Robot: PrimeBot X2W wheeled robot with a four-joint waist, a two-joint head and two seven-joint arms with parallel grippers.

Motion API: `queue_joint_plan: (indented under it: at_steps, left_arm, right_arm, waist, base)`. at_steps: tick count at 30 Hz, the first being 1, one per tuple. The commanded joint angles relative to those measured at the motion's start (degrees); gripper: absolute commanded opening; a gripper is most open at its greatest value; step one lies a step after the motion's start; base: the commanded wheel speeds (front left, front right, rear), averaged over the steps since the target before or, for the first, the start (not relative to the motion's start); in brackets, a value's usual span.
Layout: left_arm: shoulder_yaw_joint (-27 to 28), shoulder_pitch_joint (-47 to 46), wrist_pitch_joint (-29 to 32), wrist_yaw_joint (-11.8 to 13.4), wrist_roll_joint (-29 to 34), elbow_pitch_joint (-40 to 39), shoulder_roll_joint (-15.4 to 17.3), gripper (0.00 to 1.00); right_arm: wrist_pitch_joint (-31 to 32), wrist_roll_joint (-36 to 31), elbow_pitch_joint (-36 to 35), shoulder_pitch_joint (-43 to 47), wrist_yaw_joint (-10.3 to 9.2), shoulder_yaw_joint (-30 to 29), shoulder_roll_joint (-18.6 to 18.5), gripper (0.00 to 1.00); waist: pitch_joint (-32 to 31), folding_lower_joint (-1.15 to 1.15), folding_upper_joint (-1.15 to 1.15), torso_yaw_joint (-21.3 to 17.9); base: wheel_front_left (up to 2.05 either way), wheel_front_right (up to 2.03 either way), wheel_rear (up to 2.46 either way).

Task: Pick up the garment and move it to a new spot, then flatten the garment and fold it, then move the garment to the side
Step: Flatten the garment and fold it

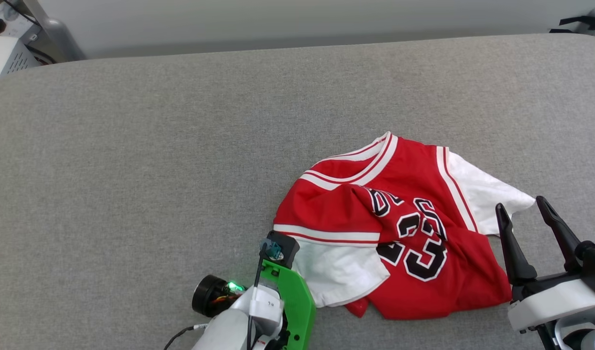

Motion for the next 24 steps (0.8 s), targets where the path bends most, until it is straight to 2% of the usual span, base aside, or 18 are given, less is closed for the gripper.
queue_joint_plan:
  at_steps: [1,7,13,18,24]
  left_arm:
    - [-0.6,2.5,0.7,0.0,-0.4,2.6,0.8,0.0]
    - [3.2,3.4,-4.6,1.6,-1.9,-0.6,2.3,0.0]
    - [8.1,2.2,-6.9,2.1,-2.2,-6.7,8.1,0.0]
    - [11.6,-2.2,-3.6,0.1,-2.7,-9.2,14.8,0.0]
    - [13.2,-11.2,0.9,-3.7,-3.5,-5.8,21.3,0.0]
  right_arm:
    - [-0.1,-0.5,0.0,-0.9,-0.04,-0.1,-0.2,1.0]
    - [0.1,-0.7,0.8,0.0,-0.04,-0.4,0.0,1.0]
    - [0.8,-0.8,1.5,1.0,-0.04,-0.8,0.1,1.0]
    - [1.3,-0.7,1.9,0.6,-0.04,-0.3,0.2,1.0]
    - [1.3,-0.9,3.0,-0.8,-0.04,0.1,0.0,1.0]
  waist:
    - [-0.7,0.0,0.0,0.7]
    - [-3.5,0.0,0.0,2.5]
    - [-5.4,0.0,0.0,4.1]
    - [-4.7,0.0,0.0,4.1]
    - [-1.8,0.0,0.0,2.6]
  base:
    - [0.0,0.0,0.0]
    - [0.0,0.0,0.0]
    - [0.0,0.0,0.0]
    - [0.0,0.0,0.0]
    - [0.0,0.0,0.0]
